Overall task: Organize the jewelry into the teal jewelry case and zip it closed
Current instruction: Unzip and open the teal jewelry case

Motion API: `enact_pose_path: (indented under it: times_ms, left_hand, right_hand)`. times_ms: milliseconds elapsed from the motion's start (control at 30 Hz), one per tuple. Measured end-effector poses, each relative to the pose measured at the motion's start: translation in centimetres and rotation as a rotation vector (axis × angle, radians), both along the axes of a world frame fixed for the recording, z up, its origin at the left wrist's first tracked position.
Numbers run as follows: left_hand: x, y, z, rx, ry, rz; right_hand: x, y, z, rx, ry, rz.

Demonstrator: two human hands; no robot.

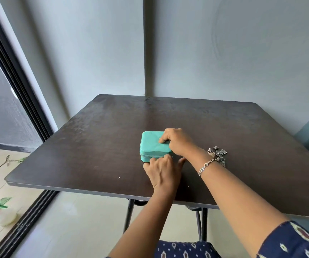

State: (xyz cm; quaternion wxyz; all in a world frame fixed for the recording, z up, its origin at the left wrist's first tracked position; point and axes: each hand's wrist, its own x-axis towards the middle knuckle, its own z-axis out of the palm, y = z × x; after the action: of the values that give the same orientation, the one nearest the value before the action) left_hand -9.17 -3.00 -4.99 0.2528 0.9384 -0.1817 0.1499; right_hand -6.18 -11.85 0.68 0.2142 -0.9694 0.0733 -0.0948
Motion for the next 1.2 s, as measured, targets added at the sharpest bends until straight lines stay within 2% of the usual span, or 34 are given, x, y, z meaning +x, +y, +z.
enact_pose_path:
  times_ms: [200,533,700,900,1200]
  left_hand:
    - [0.7,-0.6,-0.1,0.063,0.095,0.054]
    - [0.9,0.1,-1.0,-0.063,0.036,-0.001]
    - [1.6,0.8,-1.1,0.049,0.021,-0.064]
    - [2.8,3.8,-0.3,0.076,-0.078,-0.037]
    - [5.8,8.2,-0.4,0.112,-0.086,-0.043]
  right_hand:
    - [0.3,-0.1,-0.2,0.024,-0.003,-0.015]
    - [0.3,-0.2,-1.0,0.046,-0.045,-0.029]
    - [0.1,-0.1,-1.4,0.08,-0.071,-0.035]
    - [0.4,-0.1,-1.6,0.082,-0.067,-0.058]
    - [0.3,0.1,-1.7,0.054,-0.086,-0.077]
